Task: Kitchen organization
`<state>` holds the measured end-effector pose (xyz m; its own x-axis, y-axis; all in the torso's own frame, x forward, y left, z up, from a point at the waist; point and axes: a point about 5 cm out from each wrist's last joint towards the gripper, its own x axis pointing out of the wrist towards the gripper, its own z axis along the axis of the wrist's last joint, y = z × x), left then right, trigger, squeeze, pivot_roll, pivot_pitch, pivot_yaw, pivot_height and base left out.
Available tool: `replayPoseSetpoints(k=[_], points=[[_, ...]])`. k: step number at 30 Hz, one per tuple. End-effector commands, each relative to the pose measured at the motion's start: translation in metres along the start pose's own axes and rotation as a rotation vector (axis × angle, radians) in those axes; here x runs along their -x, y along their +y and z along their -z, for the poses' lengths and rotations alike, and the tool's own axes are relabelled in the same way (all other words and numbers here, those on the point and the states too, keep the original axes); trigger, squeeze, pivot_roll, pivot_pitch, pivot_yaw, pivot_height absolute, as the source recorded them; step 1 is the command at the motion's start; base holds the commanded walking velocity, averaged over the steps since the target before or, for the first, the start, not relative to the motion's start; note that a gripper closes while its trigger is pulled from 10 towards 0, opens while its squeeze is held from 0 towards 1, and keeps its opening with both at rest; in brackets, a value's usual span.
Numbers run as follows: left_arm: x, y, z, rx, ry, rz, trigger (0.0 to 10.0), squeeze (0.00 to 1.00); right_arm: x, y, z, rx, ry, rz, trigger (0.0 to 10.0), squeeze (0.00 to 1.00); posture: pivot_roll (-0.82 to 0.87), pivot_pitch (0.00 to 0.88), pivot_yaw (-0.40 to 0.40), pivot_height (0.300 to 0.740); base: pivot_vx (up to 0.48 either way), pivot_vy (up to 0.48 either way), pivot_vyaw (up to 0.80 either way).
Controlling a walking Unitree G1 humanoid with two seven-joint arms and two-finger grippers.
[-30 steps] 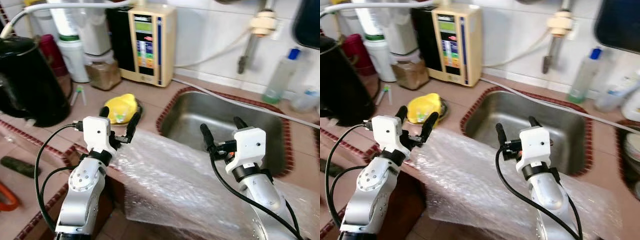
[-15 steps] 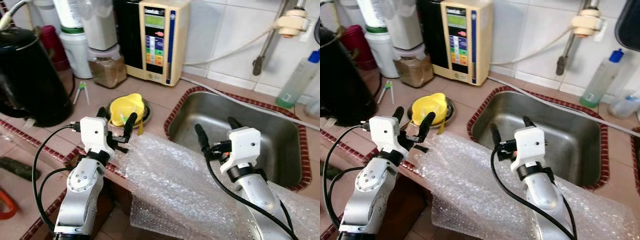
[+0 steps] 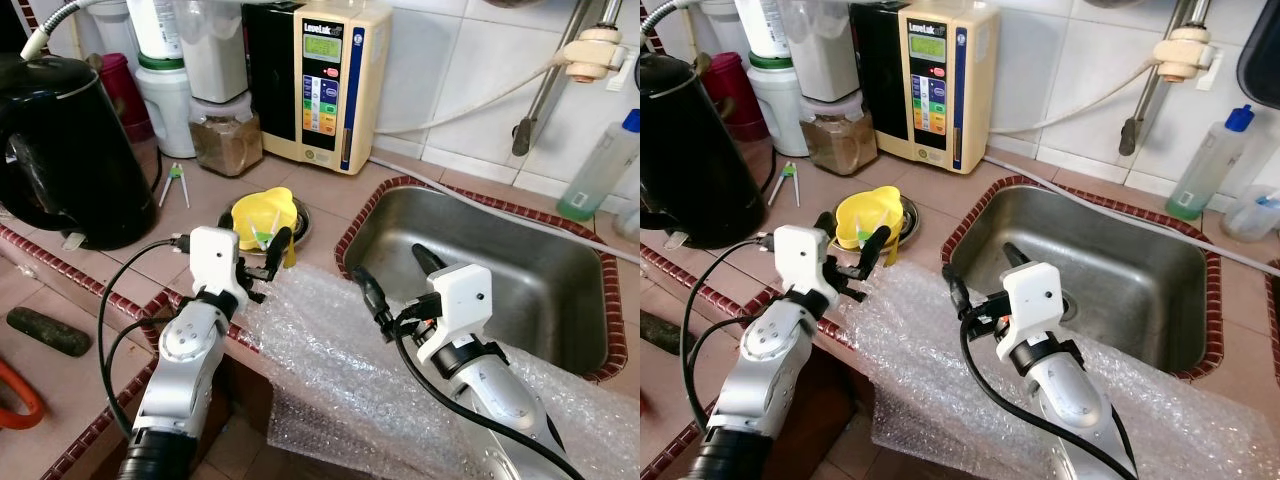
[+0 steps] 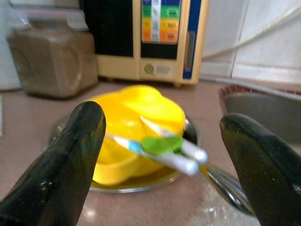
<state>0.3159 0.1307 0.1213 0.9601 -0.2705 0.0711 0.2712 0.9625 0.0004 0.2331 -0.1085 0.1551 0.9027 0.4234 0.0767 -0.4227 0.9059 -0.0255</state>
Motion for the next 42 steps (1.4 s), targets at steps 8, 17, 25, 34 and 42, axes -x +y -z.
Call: replayPoseSetpoints(k=[8, 17, 25, 34, 42], points=[[-0.006, -0.005, 0.008, -0.019, 0.017, 0.034, 0.0, 0.00, 0.004, 0.006, -0.005, -0.062, 0.000, -0.071, 10.0, 0.00, -0.10, 0.000, 0.026, 0.740, 0.000, 0.000, 0.00], [-0.008, 0.001, 0.008, -0.039, 0.002, 0.014, 0.0, 0.00, 0.007, 0.006, -0.003, -0.085, 0.019, -0.128, 10.0, 0.00, -0.09, 0.000, 0.026, 0.740, 0.000, 0.000, 0.00], [-0.007, 0.006, 0.011, -0.055, 0.010, -0.013, 0.0, 0.00, 0.007, 0.007, -0.002, -0.085, 0.030, -0.146, 10.0, 0.00, -0.09, 0.000, 0.025, 0.740, 0.000, 0.000, 0.00], [-0.007, 0.009, 0.013, -0.066, 0.018, -0.034, 0.0, 0.00, 0.008, 0.007, -0.001, -0.078, 0.035, -0.148, 10.0, 0.00, -0.09, 0.000, 0.025, 0.740, 0.000, 0.000, 0.00], [-0.005, 0.011, 0.011, -0.087, -0.005, -0.047, 0.0, 0.00, 0.008, 0.006, -0.001, -0.071, 0.037, -0.144, 10.0, 0.00, -0.10, 0.000, 0.020, 0.740, 0.000, 0.000, 0.00]])
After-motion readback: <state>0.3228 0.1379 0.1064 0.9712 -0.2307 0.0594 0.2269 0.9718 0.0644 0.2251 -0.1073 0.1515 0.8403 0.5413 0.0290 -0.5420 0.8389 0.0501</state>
